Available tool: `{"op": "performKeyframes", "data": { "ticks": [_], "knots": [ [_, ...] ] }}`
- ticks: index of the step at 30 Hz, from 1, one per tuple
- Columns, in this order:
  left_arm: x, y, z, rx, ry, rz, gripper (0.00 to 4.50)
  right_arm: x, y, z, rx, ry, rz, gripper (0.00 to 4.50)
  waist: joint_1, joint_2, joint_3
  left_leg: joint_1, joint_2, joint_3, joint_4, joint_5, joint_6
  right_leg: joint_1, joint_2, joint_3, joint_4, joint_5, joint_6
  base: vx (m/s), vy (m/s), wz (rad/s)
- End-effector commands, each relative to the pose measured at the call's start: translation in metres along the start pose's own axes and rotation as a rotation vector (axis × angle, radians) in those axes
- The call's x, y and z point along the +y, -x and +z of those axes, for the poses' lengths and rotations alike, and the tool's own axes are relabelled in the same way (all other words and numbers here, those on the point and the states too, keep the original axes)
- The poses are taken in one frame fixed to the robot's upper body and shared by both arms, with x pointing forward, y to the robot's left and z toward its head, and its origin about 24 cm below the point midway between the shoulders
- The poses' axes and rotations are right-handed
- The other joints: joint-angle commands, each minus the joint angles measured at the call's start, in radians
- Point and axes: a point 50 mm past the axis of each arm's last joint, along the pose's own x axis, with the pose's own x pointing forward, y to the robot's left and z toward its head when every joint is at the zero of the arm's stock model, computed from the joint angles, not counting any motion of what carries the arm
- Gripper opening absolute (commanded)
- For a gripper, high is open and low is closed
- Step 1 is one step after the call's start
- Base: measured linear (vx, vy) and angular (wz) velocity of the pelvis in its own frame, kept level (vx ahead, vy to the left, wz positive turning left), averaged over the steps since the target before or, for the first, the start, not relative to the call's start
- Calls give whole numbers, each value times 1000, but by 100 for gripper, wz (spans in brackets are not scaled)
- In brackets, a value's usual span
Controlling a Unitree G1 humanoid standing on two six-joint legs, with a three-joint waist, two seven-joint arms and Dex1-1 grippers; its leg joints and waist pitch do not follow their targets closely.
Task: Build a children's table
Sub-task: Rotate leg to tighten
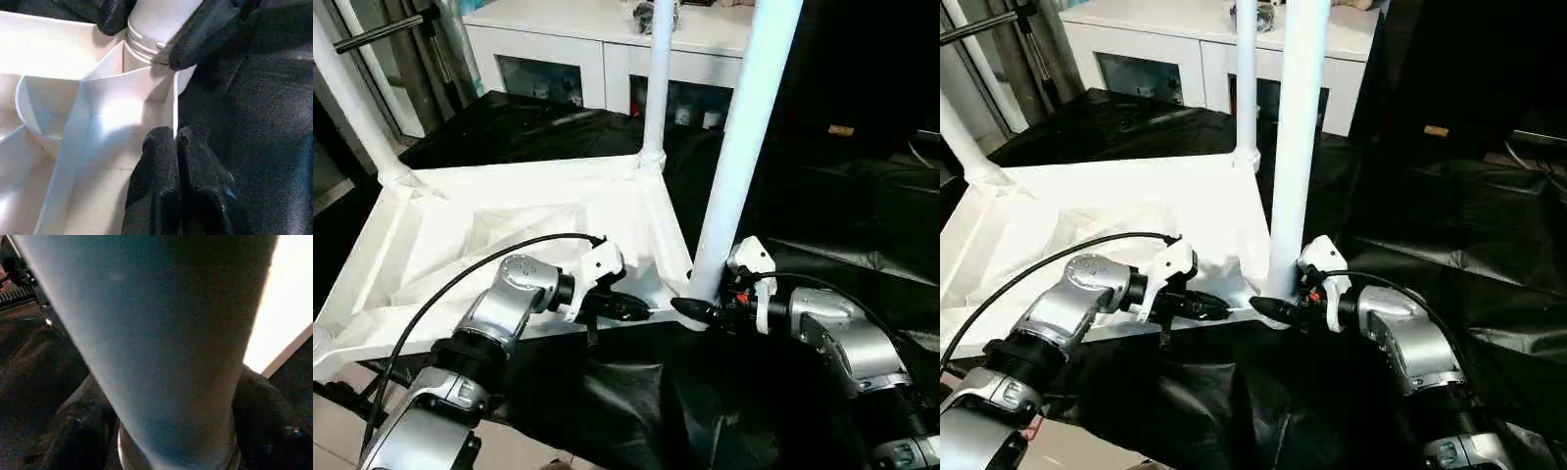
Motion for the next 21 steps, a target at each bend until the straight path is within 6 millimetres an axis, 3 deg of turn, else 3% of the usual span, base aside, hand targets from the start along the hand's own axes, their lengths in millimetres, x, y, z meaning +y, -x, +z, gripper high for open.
{"op": "performKeyframes", "data": {
  "ticks": [1,2,3,5,7,9,14,19,21],
  "knots": [
    [-6,-16,15,-52,-42,-27,0,23,-27,-8,15,-35,107,290,2,-8,-54,4,48,-14,-62,-119,65,48,-90,52,-70,-77,-235,0,0,0],
    [-5,-16,15,-52,-38,-18,0,21,-28,-9,13,-36,77,283,0,-8,-53,4,48,-14,-62,-117,63,47,-91,52,-69,-74,-235,0,0,0],
    [-4,-17,15,-55,-30,2,0,16,-30,-10,10,-49,11,276,-1,-16,-52,4,47,-14,-64,-128,61,48,-91,51,-73,-93,-233,0,0,0],
    [-2,-18,15,-56,-19,33,0,11,-34,-12,13,-65,-72,264,-5,-11,-48,6,46,-15,-68,-153,45,42,-96,53,-78,-156,-228,0,0,0],
    [6,-23,18,-59,11,143,0,2,-43,-18,26,-126,-258,262,-10,-14,-45,10,46,-17,-72,-182,22,39,-94,54,-86,-236,-206,0,0,0],
    [8,-27,19,-68,28,190,0,1,-47,-19,28,-148,-309,261,-13,-12,-42,14,44,-17,-75,-214,8,38,-94,54,-94,-303,-184,0,0,0],
    [12,-40,24,-90,76,297,0,0,-59,-24,44,-209,-440,260,-10,-14,-44,12,43,-16,-74,-191,9,37,-93,58,-94,-288,-161,0,0,0],
    [9,-48,26,-93,87,305,0,5,-69,-21,15,-203,-437,260,-6,-11,-44,11,41,-17,-75,-196,17,36,-95,58,-98,-302,-149,0,0,0],
    [7,-49,25,-89,81,282,0,5,-69,-17,-24,-229,-418,315,-7,-12,-43,11,42,-18,-77,-205,19,36,-94,58,-100,-313,-142,0,0,0]
  ]
}}
